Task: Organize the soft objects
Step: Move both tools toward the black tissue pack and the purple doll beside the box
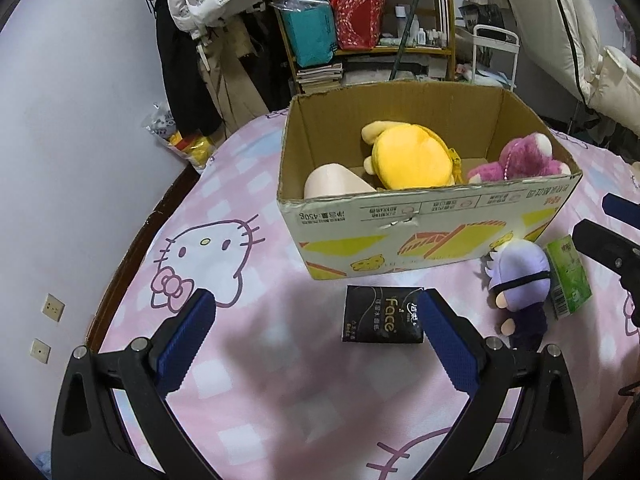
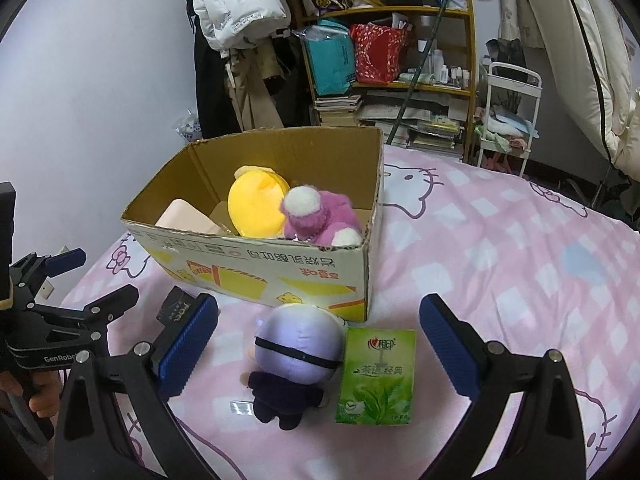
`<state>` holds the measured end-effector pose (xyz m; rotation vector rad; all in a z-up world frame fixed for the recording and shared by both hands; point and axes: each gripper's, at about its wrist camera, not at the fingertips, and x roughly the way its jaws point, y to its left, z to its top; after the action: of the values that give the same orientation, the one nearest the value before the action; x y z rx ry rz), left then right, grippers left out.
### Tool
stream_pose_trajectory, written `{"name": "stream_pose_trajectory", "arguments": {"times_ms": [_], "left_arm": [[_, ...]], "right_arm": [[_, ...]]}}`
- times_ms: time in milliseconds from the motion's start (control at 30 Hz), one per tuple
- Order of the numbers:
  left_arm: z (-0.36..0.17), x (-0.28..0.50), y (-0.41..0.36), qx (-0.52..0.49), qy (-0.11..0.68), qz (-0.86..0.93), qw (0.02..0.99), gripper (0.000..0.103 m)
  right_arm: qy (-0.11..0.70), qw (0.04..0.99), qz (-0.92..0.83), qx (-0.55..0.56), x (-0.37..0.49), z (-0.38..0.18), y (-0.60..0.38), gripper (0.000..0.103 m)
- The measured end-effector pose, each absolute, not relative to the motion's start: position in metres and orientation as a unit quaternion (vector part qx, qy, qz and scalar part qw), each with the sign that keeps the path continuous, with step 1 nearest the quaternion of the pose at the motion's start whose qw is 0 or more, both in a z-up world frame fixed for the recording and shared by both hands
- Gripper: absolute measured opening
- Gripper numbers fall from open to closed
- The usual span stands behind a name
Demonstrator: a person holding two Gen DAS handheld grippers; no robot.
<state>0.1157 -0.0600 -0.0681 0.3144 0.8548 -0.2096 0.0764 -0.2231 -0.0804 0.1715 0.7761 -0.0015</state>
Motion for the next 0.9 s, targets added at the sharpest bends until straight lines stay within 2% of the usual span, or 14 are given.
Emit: {"name": "stream_pose_trajectory", "arguments": {"times_ms": [900], "left_arm": [[-0.112, 0.139, -0.088, 0.155, 0.479, -0.131, 0.854, 0.099]], "right_arm": [[0.436, 0.894, 0.024, 0.103, 0.11, -0.119, -0.219, 0.103]]}}
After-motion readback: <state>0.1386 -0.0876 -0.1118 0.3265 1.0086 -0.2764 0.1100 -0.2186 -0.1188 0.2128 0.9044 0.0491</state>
